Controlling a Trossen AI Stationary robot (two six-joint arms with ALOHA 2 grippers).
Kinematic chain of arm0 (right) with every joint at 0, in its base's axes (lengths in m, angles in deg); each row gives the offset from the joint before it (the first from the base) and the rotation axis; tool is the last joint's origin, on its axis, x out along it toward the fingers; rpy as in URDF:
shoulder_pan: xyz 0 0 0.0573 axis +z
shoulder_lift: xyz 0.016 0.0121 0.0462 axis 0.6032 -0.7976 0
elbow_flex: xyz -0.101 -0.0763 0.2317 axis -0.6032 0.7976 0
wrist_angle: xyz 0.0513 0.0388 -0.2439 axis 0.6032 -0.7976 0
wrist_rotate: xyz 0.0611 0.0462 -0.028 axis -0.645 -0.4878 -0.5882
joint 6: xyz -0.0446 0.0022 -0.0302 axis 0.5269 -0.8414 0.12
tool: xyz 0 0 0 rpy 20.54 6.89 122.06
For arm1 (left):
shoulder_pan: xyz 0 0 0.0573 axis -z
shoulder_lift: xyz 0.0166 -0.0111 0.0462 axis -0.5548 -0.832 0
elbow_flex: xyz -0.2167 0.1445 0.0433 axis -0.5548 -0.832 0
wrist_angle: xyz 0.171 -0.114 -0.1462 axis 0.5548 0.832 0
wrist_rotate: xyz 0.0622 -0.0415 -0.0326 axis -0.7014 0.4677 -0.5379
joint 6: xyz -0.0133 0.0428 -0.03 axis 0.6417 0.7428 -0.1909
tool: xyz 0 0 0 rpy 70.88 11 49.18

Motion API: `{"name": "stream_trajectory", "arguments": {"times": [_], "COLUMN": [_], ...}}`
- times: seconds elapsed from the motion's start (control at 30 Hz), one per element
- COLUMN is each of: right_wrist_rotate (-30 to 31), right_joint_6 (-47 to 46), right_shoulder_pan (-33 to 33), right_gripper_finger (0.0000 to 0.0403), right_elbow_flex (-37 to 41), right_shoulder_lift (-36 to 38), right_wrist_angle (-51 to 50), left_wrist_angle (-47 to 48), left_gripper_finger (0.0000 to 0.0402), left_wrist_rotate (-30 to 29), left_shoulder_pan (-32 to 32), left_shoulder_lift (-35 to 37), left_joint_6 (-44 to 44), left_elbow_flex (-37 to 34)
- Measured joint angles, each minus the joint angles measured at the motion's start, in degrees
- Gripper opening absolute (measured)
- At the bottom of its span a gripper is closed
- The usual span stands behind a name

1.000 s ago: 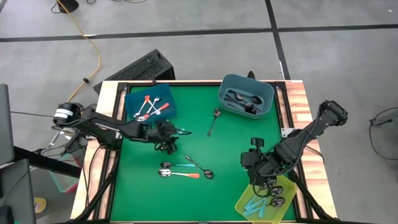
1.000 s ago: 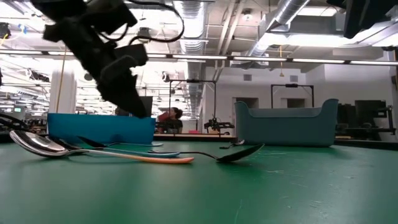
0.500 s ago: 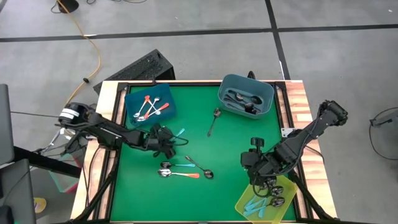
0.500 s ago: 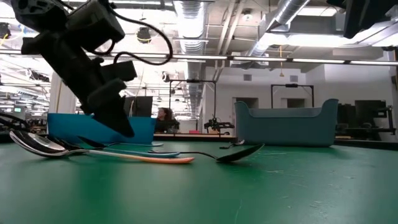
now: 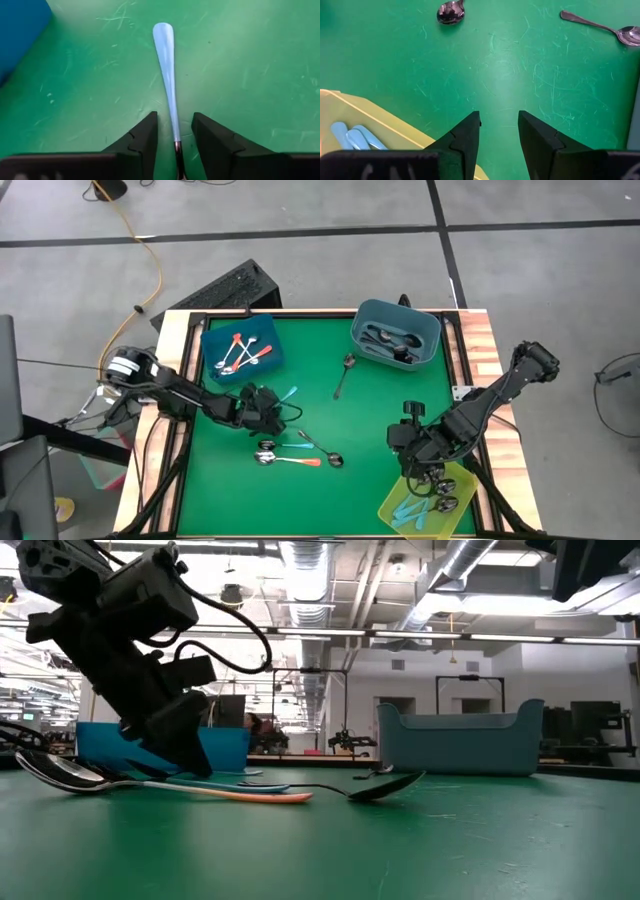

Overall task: Sort silverware by color (type)
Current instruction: Put the blue spoon into the yellow bin

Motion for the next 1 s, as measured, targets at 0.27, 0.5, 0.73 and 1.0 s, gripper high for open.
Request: {"name": "stream_trajectory", "arguments": {"times": [0.27,0.5,0.73,1.0], "right_wrist_rotate": [0.00,0.00,0.02,0.07], "right_joint_6": [0.04,0.02,0.05,0.22], "right_shoulder_pan": [0.00,0.00,0.00,0.00], "right_gripper_finger": [0.0147,0.0147,0.0147,0.0147], "right_elbow_flex": [0.00,0.00,0.00,0.00], "right_shoulder_lift": [0.00,0.00,0.00,0.00], "right_wrist_angle": [0.00,0.00,0.00,0.00], "left_wrist_angle": [-0.11,-1.12,-0.75,-0.92], "left_gripper_finger": [0.0008,0.0003,0.0001,0.0000], "left_wrist_rotate": [0.30,0.36,1.49,2.65], "left_shoulder_pan": [1.78,1.80,1.87,1.89], "left_shoulder_lift": [-0.16,-0.17,1.91,4.66], "left_joint_6": [-1.12,-1.91,-1.65,-0.55], "left_elbow_flex": [-0.04,-0.14,1.02,1.27]}}
